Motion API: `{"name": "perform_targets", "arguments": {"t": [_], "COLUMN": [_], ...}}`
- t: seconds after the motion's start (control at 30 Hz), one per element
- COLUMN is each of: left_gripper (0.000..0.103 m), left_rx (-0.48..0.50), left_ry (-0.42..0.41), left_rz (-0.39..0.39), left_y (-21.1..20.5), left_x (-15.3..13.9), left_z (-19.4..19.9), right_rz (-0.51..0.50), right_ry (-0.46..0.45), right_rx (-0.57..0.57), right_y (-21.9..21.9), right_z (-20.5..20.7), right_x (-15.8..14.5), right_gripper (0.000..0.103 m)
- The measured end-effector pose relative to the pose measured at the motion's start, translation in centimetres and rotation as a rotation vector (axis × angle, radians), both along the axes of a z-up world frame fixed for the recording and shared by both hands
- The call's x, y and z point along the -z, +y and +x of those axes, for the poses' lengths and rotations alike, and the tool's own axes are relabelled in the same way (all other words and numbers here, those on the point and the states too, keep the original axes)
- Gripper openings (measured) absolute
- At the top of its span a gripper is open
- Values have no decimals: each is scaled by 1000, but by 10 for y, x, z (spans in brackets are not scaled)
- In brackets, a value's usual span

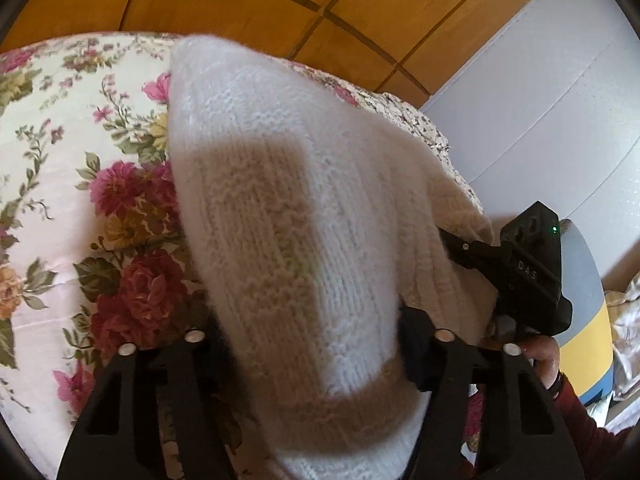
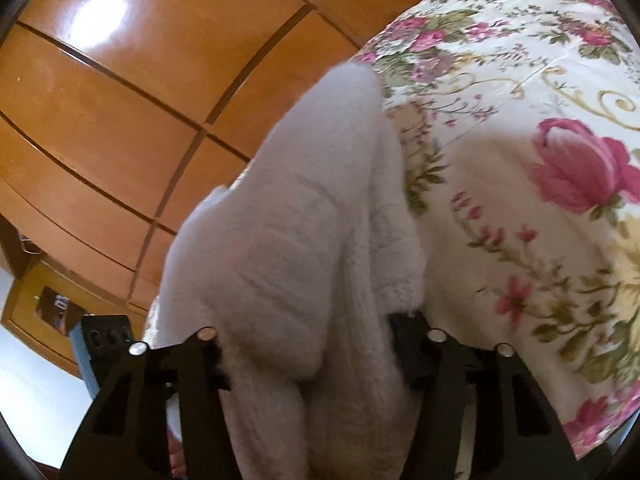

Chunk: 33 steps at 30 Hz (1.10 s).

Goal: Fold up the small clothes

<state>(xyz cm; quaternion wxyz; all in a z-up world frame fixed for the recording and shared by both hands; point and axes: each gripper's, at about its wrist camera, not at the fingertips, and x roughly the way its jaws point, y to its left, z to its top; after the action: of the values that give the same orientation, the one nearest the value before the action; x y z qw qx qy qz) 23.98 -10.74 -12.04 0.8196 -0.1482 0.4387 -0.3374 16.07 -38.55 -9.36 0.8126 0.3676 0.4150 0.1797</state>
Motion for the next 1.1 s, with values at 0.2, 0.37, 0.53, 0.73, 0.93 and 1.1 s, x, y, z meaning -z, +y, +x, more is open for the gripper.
{"name": "perform_targets", "arguments": {"t": [0.2, 0.37, 0.53, 0.73, 0.93, 1.1], "left_gripper": [50, 47, 47, 47, 47, 47], "left_rx": [4, -20, -71, -140, -211, -257], "left_ry": [-103, -176, -284, -381, -403, -428], "left_rz": [55, 79, 120, 165, 174, 194], "left_y": [3, 13, 42, 67, 81, 85], "left_x": [-14, -33, -55, -72, -76, -77], "left_z": [-17, -24, -25, -12, 33, 69], "right_rz": [-21, -37, -20, -15, -49, -100], "right_ry": [-66, -137, -205, -281, -322, -369], "right_rx": [0, -40, -82, -132, -157, -172], "right_y": [18, 43, 74, 106, 129, 141], "right_z": [-12, -10, 5, 37, 86, 128], "right_x": [-16, -34, -45, -55, -60, -61], "right_gripper": [48, 46, 45, 45, 45, 45]}}
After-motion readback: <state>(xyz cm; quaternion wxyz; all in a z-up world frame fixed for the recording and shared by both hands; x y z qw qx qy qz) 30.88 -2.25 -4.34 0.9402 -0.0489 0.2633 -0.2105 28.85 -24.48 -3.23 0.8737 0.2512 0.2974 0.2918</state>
